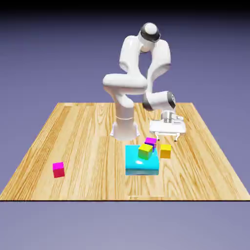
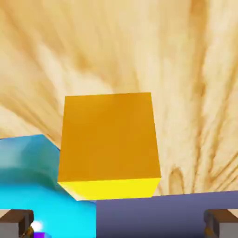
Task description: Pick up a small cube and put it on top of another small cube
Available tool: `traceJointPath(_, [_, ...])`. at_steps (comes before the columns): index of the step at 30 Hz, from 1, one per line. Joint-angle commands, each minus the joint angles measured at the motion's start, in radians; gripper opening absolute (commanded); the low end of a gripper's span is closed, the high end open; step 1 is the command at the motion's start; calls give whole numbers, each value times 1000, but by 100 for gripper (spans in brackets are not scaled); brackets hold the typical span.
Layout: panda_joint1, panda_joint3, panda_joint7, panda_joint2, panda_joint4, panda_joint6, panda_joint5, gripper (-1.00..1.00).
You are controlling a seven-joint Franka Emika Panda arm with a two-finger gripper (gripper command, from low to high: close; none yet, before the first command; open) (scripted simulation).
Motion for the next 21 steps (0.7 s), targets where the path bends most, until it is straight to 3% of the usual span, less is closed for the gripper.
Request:
traceJointPath(1, [-20, 15, 17, -36, 10, 31, -8, 0])
traceJointPath(10, [-181, 134, 154, -328, 92, 285, -72, 0])
traceJointPath(11, [-181, 134, 154, -328, 92, 285, -72, -100])
traceJointPath(21, [-1, 1, 1, -2, 1, 2, -1, -100])
